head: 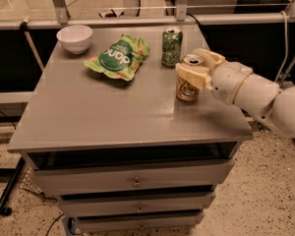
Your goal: Place orange can upright
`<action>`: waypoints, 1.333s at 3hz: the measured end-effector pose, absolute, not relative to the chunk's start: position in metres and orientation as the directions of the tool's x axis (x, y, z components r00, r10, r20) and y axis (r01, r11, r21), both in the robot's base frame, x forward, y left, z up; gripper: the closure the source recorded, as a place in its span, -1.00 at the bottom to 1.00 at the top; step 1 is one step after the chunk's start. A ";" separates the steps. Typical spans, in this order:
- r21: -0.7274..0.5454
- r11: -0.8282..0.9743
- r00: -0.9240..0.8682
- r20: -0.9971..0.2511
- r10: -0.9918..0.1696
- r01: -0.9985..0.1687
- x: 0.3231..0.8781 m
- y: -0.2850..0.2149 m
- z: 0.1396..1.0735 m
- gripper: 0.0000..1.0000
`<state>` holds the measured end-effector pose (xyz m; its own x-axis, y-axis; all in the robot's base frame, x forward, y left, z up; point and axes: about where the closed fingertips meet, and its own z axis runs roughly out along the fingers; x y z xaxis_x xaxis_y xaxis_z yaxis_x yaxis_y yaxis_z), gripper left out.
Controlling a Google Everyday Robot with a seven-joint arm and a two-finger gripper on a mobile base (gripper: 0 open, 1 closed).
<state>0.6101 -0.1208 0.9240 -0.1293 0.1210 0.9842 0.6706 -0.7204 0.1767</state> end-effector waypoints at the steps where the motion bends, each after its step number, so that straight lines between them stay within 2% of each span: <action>1: 0.165 -0.720 -0.122 0.986 0.112 0.674 0.610 -0.119 0.924 -0.42; 2: 0.151 -0.719 -0.113 0.988 0.101 0.678 0.610 -0.117 0.925 -0.89; 3: 0.149 -0.719 -0.112 0.989 0.099 0.679 0.610 -0.117 0.926 -1.00; 4: 0.167 -0.722 -0.118 0.986 0.118 0.671 0.609 -0.122 0.932 -1.00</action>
Offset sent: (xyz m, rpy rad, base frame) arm 0.0000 0.0015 0.0003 0.0077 0.0071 0.0024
